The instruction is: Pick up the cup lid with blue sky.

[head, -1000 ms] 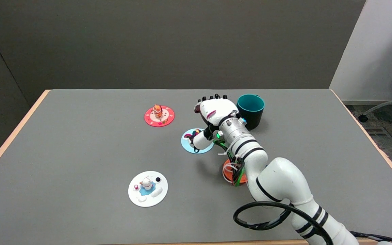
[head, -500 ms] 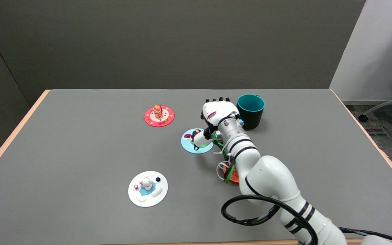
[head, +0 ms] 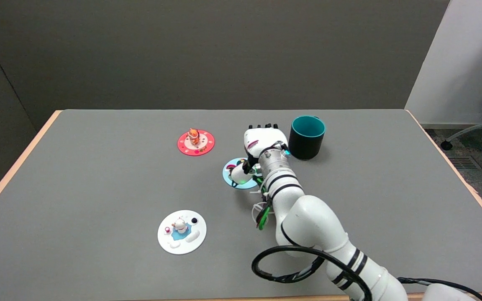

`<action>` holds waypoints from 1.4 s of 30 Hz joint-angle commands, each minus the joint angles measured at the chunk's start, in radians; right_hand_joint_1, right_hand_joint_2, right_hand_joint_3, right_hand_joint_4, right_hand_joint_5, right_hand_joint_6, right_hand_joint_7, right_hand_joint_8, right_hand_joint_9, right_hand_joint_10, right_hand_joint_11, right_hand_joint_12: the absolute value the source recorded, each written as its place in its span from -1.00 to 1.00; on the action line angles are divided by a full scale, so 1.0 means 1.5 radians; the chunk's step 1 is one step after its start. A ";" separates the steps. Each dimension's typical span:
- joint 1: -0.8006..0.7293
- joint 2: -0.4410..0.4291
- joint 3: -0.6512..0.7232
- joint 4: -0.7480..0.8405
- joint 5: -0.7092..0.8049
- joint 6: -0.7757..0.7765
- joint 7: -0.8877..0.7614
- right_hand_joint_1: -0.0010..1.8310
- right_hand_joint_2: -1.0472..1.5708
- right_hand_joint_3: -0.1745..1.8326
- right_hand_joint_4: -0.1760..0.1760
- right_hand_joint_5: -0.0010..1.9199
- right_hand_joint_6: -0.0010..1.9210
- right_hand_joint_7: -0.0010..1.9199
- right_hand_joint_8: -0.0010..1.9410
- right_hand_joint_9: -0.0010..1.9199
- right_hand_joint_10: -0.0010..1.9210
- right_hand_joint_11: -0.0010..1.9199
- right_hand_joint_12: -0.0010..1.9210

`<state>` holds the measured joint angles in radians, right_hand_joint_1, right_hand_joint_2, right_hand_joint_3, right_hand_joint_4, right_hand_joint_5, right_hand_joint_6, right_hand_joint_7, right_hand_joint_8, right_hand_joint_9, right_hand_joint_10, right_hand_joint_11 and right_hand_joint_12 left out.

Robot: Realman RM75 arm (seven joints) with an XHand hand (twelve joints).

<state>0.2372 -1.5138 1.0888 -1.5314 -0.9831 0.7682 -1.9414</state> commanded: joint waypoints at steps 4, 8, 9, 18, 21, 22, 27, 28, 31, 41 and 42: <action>0.021 -0.038 -0.056 0.042 -0.044 0.057 0.026 -0.12 0.18 0.04 -0.85 -0.25 -0.78 -0.17 -0.77 -0.34 -0.77 -0.62 -0.68; 0.026 -0.038 -0.058 0.053 -0.044 0.056 0.026 -0.10 0.19 0.04 -0.87 -0.24 -0.77 -0.15 -0.77 -0.34 -0.77 -0.62 -0.68; 0.028 -0.037 -0.057 0.054 -0.044 0.056 0.026 -0.10 0.21 0.00 -0.88 -0.24 -0.76 -0.15 -0.76 -0.34 -0.77 -0.61 -0.71; 0.035 -0.024 -0.048 0.072 -0.039 0.052 0.043 -0.10 0.24 -0.03 -0.88 -0.23 -0.75 -0.15 -0.74 -0.35 -0.77 -0.59 -0.72; 0.035 -0.019 -0.046 0.075 -0.039 0.051 0.044 -0.10 0.24 -0.03 -0.87 -0.23 -0.75 -0.15 -0.74 -0.36 -0.76 -0.59 -0.73; 0.035 -0.018 -0.045 0.076 -0.039 0.050 0.047 -0.10 0.24 -0.03 -0.87 -0.23 -0.74 -0.15 -0.74 -0.36 -0.76 -0.59 -0.73; 0.036 -0.012 -0.043 0.087 -0.038 0.044 0.072 -0.10 0.25 -0.04 -0.87 -0.22 -0.74 -0.15 -0.73 -0.36 -0.76 -0.60 -0.72; 0.036 -0.011 -0.043 0.088 -0.038 0.042 0.073 -0.10 0.25 -0.04 -0.87 -0.22 -0.74 -0.15 -0.73 -0.36 -0.76 -0.60 -0.72; 0.036 -0.009 -0.043 0.092 -0.037 0.040 0.073 -0.08 0.23 0.02 -0.84 -0.21 -0.75 -0.15 -0.74 -0.36 -0.77 -0.61 -0.70; 0.035 -0.007 -0.044 0.095 -0.036 0.040 0.082 -0.08 0.25 0.02 -0.82 -0.19 -0.74 -0.14 -0.73 -0.35 -0.77 -0.59 -0.70; 0.034 -0.007 -0.044 0.094 -0.036 0.040 0.082 -0.07 0.25 0.01 -0.80 -0.17 -0.72 -0.13 -0.69 -0.34 -0.77 -0.59 -0.71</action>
<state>0.2876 -1.5348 1.0225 -1.4058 -1.0391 0.8343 -1.8443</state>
